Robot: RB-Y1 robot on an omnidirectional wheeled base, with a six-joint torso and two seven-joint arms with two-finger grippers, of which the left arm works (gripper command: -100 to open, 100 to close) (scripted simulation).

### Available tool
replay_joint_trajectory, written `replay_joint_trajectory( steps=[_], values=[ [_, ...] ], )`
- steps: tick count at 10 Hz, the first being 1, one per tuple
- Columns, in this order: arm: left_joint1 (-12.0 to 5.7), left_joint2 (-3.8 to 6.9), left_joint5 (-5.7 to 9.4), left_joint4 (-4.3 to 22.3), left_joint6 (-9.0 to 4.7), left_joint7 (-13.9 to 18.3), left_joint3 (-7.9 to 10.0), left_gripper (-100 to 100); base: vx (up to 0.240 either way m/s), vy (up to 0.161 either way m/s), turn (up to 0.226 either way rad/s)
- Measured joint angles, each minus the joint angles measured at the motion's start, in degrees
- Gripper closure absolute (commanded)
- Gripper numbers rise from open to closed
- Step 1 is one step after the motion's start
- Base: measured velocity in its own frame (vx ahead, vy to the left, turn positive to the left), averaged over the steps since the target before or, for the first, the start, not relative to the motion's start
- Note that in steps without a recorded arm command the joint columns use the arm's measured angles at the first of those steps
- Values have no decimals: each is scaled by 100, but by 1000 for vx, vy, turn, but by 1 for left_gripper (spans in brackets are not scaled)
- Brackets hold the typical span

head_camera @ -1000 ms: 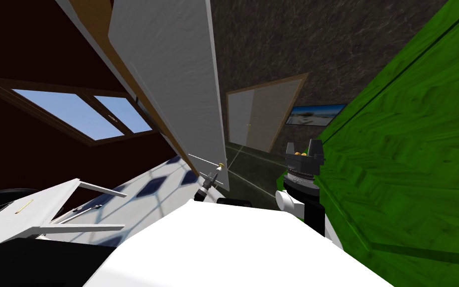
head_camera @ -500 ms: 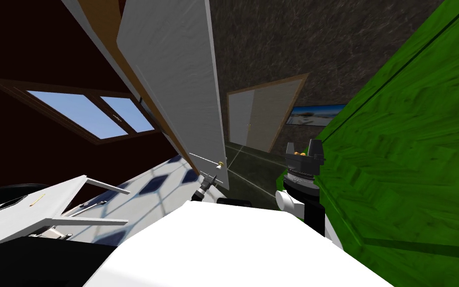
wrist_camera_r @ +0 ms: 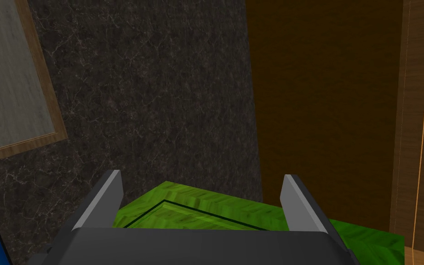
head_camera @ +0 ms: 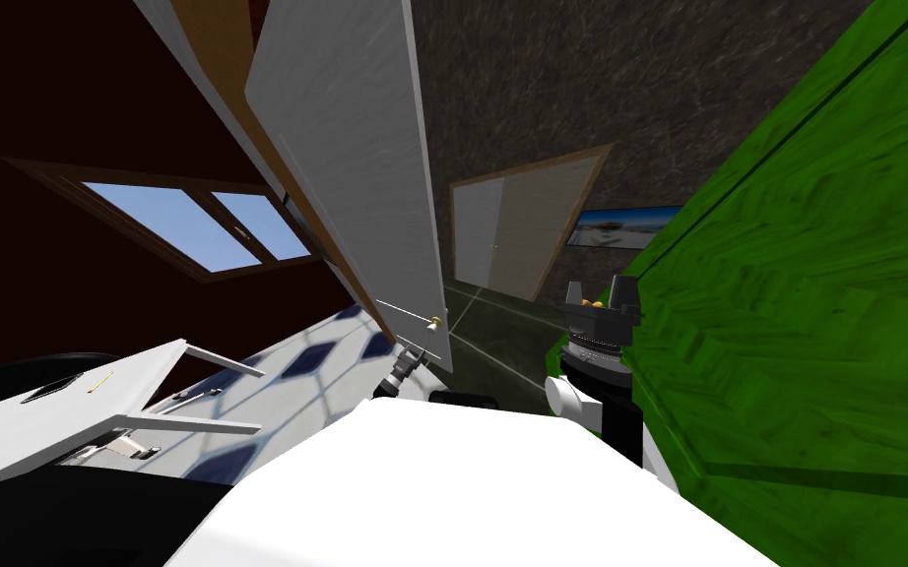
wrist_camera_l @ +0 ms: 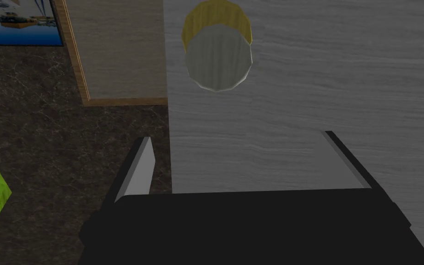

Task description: Push the door open

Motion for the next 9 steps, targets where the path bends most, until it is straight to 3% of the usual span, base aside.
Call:
replay_joint_trajectory(
  steps=[3, 6, 9],
  values=[
    [77, 103, -117, 22, -73, -307, 73, -100, -32, -23, 18],
    [31, 73, -114, 63, -53, -352, 92, -100, 160, -46, -39],
    [-68, 0, -106, 91, 52, -399, 119, -100, 209, -90, -42]
  ],
)
